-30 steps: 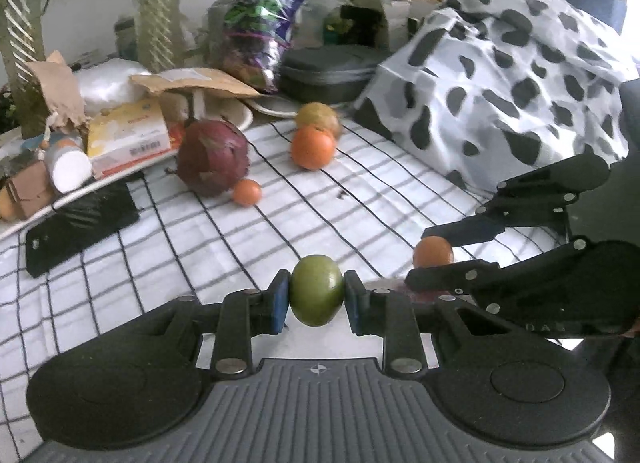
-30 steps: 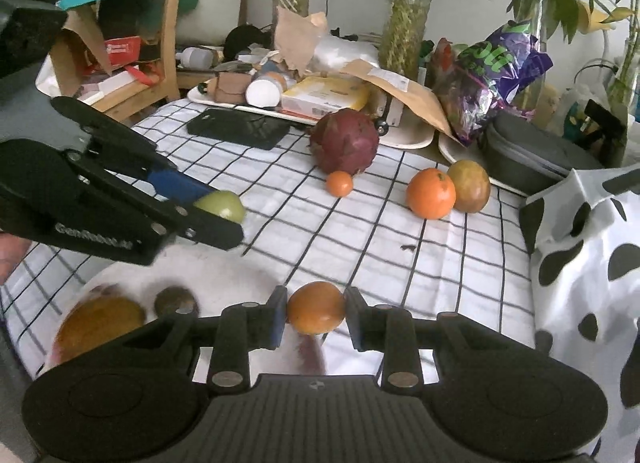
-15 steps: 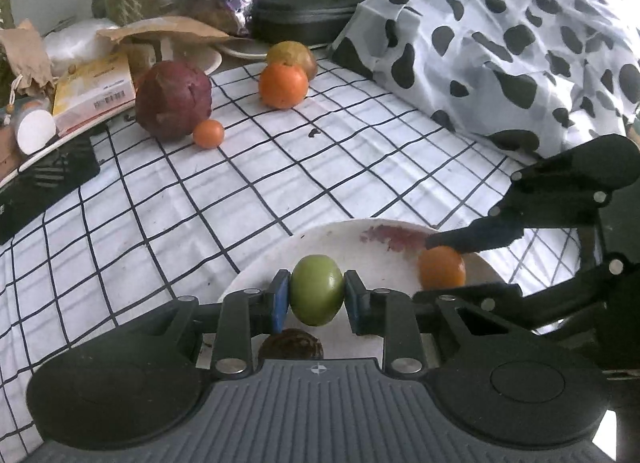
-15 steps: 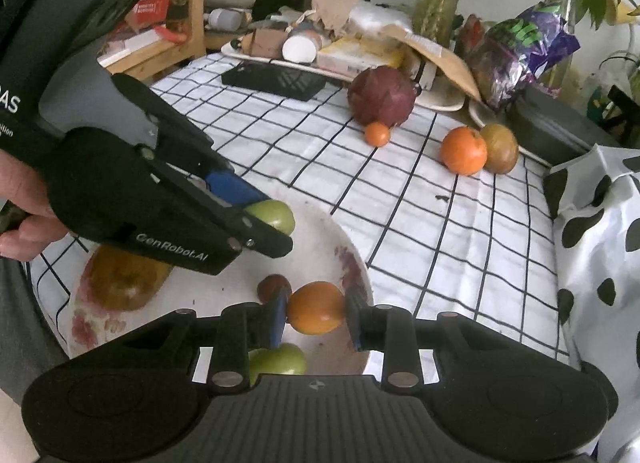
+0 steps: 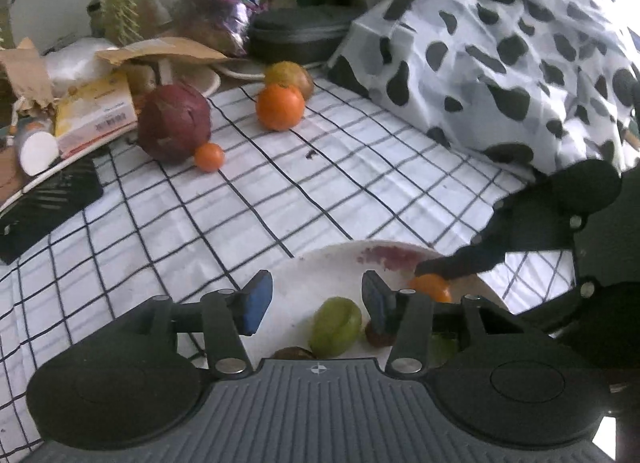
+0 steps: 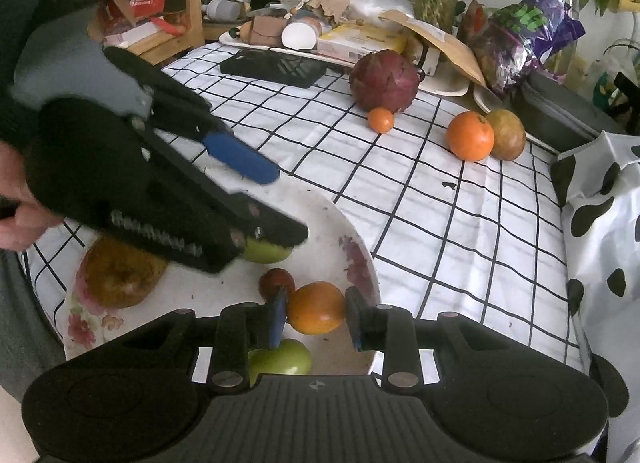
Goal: Organize fruits
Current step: 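Carry both fruits over the plate and open both tools to release them, then withdraw both open tools from the plate toward the remaining fruits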
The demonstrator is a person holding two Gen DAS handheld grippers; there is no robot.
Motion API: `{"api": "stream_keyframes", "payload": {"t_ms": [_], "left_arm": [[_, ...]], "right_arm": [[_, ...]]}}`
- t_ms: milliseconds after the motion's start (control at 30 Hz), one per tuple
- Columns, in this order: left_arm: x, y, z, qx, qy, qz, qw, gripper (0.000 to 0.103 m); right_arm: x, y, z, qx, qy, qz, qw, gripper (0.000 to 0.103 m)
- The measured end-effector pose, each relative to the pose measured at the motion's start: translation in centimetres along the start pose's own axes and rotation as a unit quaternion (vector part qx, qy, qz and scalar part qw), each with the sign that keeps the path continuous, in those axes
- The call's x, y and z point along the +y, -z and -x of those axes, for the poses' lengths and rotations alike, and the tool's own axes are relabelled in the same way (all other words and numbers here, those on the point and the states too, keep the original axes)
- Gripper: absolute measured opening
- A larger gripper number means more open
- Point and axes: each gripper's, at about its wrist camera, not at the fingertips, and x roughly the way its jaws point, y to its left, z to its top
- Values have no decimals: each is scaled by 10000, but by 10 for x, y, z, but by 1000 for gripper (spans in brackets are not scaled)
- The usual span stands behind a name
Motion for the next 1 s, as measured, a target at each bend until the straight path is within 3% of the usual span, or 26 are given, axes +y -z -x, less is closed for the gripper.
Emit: {"api": "stream_keyframes", "payload": {"t_ms": [100,267,600,800,1000], "left_arm": [[5,0,10,-139,-47,139,9998,48],[9,7,27,-301,-248,273,9989,48],[9,31,55,-389,-450,464,9971,48],[2,46,65,-335,-484,505,9970,48],[-6,61,73,-268,-492,602,9966,48]], "right_arm": [[3,0,2,-49,35,111,9999,47],[6,3,9,-172,94,137,9997,55],[20,19,36,-471,339,78,9983,95],[32,31,42,-369,550,82,9978,103],[36,38,44,-279,727,-154,9968,103]]}}
